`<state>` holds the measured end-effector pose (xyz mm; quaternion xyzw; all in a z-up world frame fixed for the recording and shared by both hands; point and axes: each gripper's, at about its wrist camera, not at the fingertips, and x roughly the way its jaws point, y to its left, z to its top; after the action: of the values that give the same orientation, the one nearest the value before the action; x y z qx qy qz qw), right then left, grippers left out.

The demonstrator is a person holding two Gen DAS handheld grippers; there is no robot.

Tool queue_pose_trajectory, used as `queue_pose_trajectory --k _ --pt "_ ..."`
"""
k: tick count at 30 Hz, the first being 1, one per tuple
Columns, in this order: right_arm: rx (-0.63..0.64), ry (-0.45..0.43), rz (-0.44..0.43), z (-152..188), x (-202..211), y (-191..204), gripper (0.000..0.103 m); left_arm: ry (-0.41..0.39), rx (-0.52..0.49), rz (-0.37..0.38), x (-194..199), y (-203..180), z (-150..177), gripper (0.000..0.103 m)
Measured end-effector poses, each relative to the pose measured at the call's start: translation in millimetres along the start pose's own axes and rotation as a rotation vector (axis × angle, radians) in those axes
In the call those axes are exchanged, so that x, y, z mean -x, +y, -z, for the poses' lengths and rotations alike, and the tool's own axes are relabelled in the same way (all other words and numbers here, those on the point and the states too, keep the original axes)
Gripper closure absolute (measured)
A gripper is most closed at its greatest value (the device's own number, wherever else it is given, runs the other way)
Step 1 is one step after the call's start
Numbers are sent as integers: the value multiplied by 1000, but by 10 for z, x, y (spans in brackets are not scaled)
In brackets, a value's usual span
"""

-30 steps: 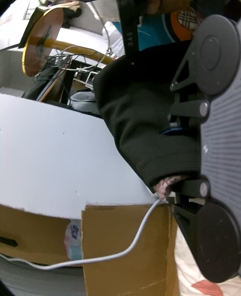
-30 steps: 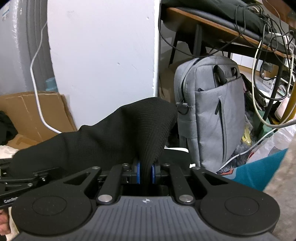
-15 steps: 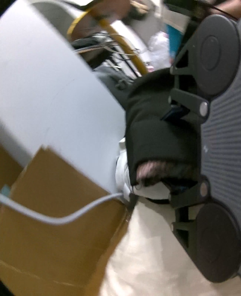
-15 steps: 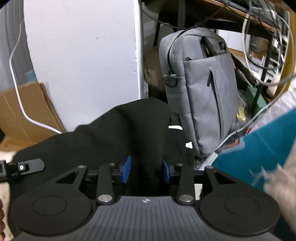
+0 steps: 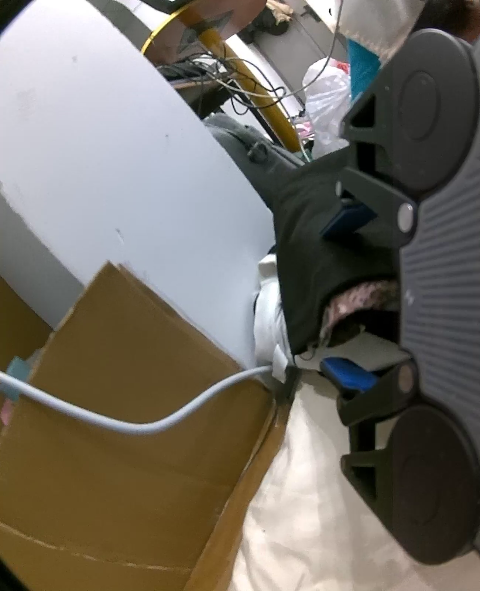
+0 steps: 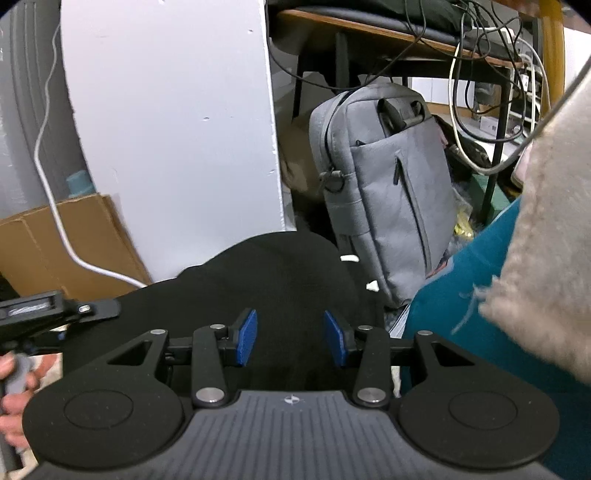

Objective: Fold clothes

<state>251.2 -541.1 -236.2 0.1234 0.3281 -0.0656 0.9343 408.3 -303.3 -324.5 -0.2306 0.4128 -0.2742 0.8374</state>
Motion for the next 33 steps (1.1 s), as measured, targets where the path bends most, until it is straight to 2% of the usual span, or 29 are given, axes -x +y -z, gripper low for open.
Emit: queue_pose_trajectory --k 4,7,8,10,11,12,15,19,20,24,29,32,33 --pt "36 74 -69 170 -80 123 58 42 27 29 -150 -12 -33 28" --pt "23 108 -84 246 -159 136 58 58 39 30 -233 -24 -56 28" --pt "15 120 -89 271 -190 133 58 55 51 32 -245 -19 -58 31" --pt "7 143 -96 311 -242 123 58 40 82 44 -276 9 -72 48" --pt "5 157 -99 331 -267 115 58 28 71 49 -274 -10 -83 63" --pt "5 176 -99 363 -296 103 58 16 57 52 -268 -32 -95 73" --pt "14 185 -97 419 -291 99 58 -24 -22 21 -201 -147 -146 85" --pt "31 199 -97 460 -265 76 58 -84 -188 -96 -80 -321 -192 84" --pt "32 203 -96 474 -266 66 58 -99 -225 -128 -42 -356 -201 81" --pt "39 225 -87 491 -229 63 58 -90 -237 -181 107 -319 -214 73" --pt "31 227 -85 476 -100 91 58 -99 -238 -161 325 -332 -227 71" --pt "36 212 -90 427 -21 156 58 -98 -245 -108 448 -410 -214 72" --pt "37 205 -93 405 -1 179 58 -89 -250 -81 473 -438 -194 76"
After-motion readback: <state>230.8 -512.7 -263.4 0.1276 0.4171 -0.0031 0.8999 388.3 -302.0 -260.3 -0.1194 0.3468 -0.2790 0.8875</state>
